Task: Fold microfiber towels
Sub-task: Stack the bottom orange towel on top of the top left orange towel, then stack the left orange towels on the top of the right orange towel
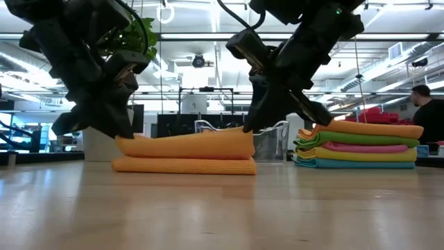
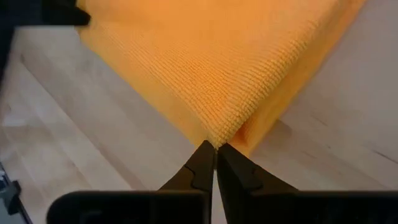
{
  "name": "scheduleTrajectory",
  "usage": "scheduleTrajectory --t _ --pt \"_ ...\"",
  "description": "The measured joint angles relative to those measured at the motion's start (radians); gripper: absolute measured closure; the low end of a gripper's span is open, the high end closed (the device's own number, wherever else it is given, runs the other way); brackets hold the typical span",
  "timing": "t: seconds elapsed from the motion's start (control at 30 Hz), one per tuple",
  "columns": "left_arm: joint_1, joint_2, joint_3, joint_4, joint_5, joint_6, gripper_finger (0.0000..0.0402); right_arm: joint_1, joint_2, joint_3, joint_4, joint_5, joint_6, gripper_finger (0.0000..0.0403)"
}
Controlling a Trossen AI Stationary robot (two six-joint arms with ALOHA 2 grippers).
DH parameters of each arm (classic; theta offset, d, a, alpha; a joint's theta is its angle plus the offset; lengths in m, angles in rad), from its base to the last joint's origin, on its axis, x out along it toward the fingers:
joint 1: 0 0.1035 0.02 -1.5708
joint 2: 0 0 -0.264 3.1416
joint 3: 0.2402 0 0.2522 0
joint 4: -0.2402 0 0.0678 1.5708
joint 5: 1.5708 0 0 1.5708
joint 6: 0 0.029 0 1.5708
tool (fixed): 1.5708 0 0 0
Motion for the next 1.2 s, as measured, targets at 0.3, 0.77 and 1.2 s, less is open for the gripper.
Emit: scheduleTrajectory --t 0.3,0.77,1.2 --pt "0.012 -0.009 -0.002 -0.037 0.018 0.019 0.0241 -0.019 -0.003 -0.001 -0.005 -0.024 -0.004 0.0302" --pt "0.061 -0.077 -0.001 -0.121 -0.089 0.025 0.0127 -0.106 -0.023 -0.037 -0.022 0.002 0.005 0.012" --pt "0.158 0.203 0.003 0.132 -0.061 0.101 0.0108 -0.144 0.06 -0.209 0.375 0.025 0.06 0.0103"
